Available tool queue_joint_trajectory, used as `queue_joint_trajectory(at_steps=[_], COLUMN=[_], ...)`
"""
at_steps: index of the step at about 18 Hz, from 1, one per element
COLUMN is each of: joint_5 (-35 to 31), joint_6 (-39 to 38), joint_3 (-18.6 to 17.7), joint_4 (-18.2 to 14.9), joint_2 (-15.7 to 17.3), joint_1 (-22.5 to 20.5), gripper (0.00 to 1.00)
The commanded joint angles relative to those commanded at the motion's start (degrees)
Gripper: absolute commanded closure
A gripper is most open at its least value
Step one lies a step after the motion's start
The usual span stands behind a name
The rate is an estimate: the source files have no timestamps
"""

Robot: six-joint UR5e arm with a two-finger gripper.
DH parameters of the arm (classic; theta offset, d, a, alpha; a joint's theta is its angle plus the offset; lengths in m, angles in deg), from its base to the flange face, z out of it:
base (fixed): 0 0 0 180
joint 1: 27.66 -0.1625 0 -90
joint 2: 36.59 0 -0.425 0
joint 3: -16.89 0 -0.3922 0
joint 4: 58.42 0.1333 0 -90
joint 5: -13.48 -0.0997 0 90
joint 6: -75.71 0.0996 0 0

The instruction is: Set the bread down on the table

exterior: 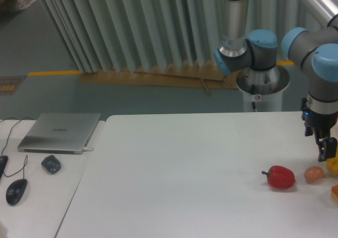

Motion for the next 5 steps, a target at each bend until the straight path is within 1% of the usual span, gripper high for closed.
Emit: queue_joint_trajectory(at_steps=[5], joint_5=[-0.4], joint_6=[0.1], joint_3=[-0.1], joint_4=[0.2], joint_2=[-0.1], joint_1=[0.3], gripper=[0.00])
